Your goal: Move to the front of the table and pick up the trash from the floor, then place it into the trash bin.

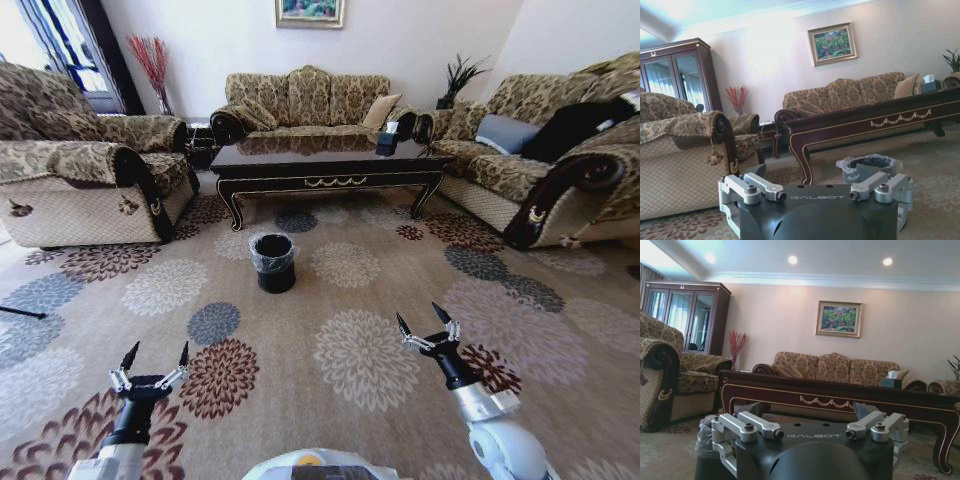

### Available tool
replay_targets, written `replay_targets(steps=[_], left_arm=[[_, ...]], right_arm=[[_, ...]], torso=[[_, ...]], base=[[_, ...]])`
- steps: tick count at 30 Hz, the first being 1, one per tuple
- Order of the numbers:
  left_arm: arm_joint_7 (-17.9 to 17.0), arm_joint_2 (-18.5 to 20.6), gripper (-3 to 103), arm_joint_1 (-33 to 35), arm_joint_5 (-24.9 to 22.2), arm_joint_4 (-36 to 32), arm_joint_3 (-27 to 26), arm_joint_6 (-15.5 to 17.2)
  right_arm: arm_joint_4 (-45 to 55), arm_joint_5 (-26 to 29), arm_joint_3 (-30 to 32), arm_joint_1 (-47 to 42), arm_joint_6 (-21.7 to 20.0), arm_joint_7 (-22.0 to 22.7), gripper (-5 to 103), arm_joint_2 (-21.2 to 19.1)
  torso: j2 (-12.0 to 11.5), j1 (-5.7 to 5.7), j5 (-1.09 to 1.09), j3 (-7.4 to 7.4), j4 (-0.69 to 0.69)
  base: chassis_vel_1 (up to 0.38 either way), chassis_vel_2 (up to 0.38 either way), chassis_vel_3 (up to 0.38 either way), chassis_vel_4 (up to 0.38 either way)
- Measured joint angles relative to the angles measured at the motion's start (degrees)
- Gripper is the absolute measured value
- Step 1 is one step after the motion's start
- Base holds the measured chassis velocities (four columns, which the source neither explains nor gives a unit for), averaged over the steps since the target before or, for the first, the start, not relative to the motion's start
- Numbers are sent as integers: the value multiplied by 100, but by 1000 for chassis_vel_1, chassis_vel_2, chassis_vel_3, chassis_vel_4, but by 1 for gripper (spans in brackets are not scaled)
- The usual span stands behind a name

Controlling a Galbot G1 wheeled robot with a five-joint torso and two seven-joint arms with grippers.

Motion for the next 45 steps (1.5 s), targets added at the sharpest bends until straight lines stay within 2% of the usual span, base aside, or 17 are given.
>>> replay_targets(steps=[38, 45], left_arm=[[0, 0, 100, 0, -1, 0, 1, 0], [0, 0, 100, 0, 0, 0, 1, 0]], right_arm=[[0, 0, 0, -3, 0, 0, 100, 0], [0, 0, 0, 0, 0, 0, 100, 0]], torso=[[0, -1, 0, -1, 1], [0, -1, -1, 0, 1]], base=[[162, -168, -158, 175], [42, -38, -49, 38]])
